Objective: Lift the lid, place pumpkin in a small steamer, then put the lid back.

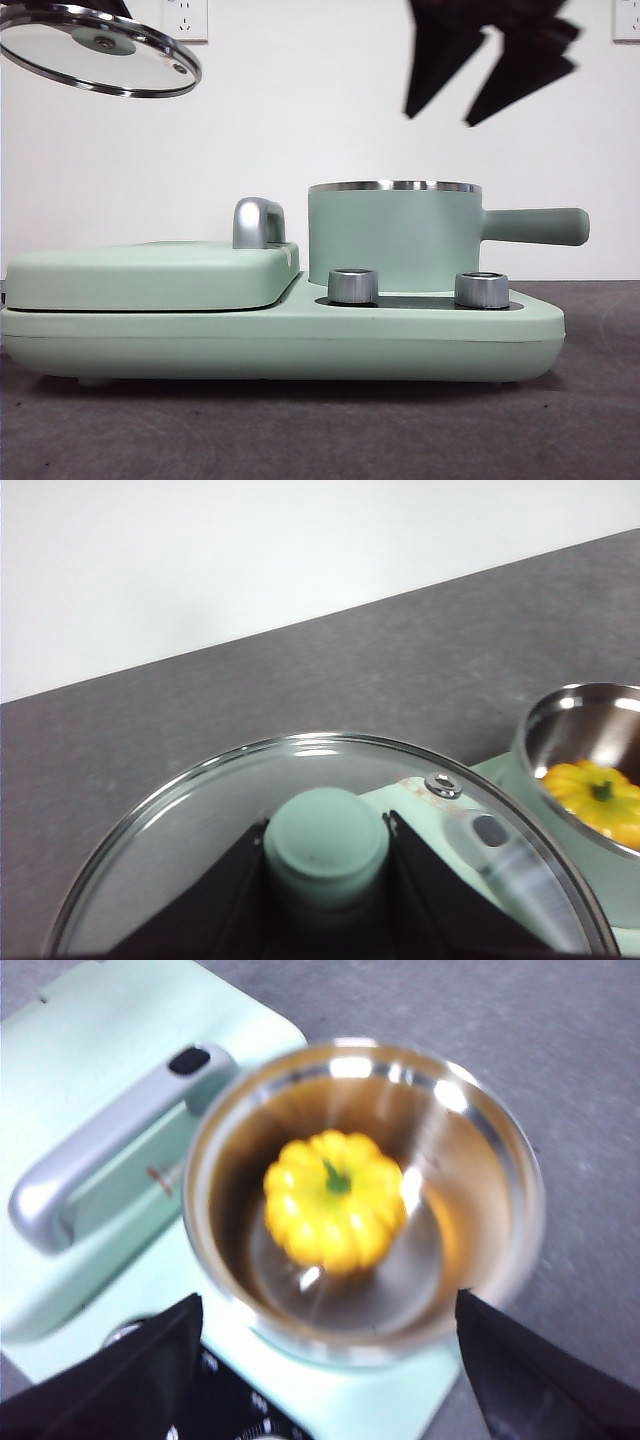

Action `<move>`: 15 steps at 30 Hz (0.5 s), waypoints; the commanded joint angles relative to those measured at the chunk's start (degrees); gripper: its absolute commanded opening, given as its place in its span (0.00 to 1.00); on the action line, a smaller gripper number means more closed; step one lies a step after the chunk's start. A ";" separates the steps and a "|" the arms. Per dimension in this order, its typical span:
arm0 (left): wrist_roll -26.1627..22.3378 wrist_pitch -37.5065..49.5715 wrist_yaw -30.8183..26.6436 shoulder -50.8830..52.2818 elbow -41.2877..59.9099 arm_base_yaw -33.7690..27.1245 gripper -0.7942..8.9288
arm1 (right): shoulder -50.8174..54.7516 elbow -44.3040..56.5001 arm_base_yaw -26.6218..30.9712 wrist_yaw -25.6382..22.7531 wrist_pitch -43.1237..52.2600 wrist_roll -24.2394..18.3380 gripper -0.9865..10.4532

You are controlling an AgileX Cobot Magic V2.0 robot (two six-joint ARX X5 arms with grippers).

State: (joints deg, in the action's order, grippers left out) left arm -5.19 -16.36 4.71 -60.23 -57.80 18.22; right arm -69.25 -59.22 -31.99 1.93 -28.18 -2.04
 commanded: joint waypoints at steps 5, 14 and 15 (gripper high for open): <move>-0.77 2.25 5.46 0.11 -0.98 0.46 0.10 | 14.62 12.98 -0.50 -3.43 1.68 3.37 0.42; -0.74 4.68 10.93 -2.03 -0.98 4.48 0.10 | 27.69 17.53 -0.50 -7.67 -8.44 4.66 0.42; -0.74 5.60 11.41 -2.62 -1.01 5.25 0.10 | 28.87 17.55 -0.50 -8.35 -9.68 4.90 0.42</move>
State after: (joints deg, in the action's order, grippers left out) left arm -5.32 -12.86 15.44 -62.08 -57.80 22.90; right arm -40.64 -41.56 -32.10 -5.91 -37.50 1.69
